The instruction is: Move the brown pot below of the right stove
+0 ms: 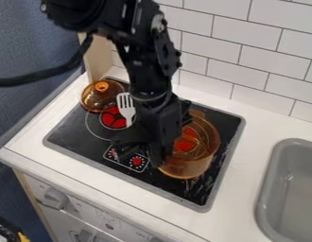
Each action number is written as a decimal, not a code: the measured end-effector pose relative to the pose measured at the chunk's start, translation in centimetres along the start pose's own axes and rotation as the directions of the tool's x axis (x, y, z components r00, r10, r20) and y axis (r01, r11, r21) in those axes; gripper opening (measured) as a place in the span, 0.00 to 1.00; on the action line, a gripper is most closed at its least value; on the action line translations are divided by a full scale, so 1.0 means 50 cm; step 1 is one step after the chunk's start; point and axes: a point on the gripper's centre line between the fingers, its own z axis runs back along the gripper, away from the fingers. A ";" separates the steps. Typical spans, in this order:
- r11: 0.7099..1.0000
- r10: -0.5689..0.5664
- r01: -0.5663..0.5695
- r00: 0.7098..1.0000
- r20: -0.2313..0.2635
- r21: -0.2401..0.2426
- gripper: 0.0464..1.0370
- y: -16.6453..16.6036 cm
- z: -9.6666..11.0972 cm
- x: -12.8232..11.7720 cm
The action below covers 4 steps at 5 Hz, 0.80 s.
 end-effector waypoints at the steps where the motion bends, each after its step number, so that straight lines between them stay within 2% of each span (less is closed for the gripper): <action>1: 1.000 -0.014 0.014 1.000 0.006 -0.008 0.04 -0.002 -0.030 0.004; 2: 1.000 -0.014 0.014 1.000 0.013 -0.021 0.04 -0.008 -0.057 0.004; 3: 1.000 -0.018 0.018 1.000 -0.003 -0.023 0.04 -0.009 -0.064 -0.002; 4: 0.997 -0.057 0.057 0.998 0.002 -0.043 0.04 -0.012 -0.085 -0.004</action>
